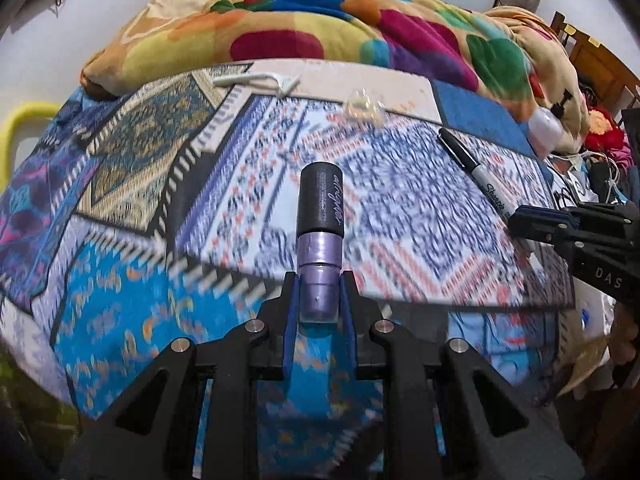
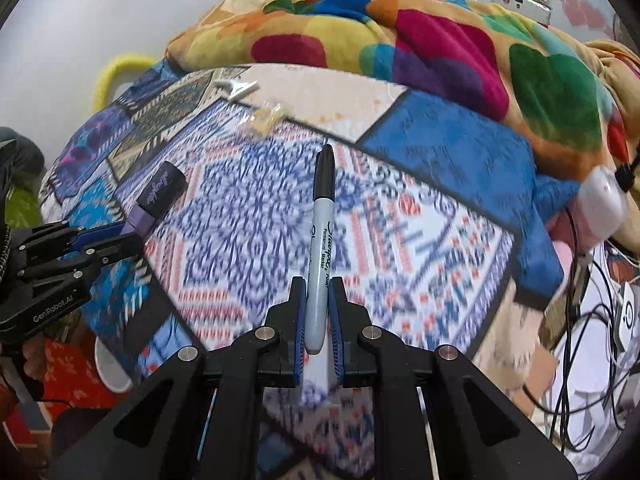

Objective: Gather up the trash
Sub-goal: 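Carry the lipstick and marker to the wastebasket and open both tools over it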

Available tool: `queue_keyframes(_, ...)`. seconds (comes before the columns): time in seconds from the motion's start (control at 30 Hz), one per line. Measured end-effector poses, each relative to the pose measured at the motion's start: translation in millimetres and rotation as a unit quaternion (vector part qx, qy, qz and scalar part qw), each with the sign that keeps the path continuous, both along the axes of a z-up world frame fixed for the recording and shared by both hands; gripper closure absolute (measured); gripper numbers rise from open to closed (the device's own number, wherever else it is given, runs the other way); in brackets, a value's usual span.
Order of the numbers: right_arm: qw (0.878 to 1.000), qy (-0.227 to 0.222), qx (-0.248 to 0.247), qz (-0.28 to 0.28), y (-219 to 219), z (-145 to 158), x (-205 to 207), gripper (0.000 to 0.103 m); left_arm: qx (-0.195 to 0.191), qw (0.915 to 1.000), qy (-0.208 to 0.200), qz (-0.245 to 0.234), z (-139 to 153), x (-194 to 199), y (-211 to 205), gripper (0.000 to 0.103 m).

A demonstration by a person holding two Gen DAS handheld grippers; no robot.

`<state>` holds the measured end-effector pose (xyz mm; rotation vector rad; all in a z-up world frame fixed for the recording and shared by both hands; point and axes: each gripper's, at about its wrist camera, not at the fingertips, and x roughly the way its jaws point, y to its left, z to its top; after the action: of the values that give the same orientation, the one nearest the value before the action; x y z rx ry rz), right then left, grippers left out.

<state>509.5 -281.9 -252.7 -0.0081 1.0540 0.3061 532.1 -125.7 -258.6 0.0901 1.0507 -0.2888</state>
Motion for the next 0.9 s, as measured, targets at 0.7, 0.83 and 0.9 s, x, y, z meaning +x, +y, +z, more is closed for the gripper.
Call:
queue_keyframes(0.7, 0.996, -0.053, -0.070, 0.000, 28, -1, 21, 0.087, -0.010, 0.9993, -0.027, 0.022, -5, 37, -12, 0.075)
queue_keyframes(0.83, 0.999, -0.034, -0.040, -0.001, 23, 1, 22, 0.092, -0.026, 0.9993, -0.016, 0.022, -3, 33, -8, 0.078)
queue_keyframes(0.9, 1.000, -0.022, -0.020, -0.003, 21, 3, 20, 0.092, -0.036, 0.9989, -0.009, 0.029, 0, 31, -3, 0.078)
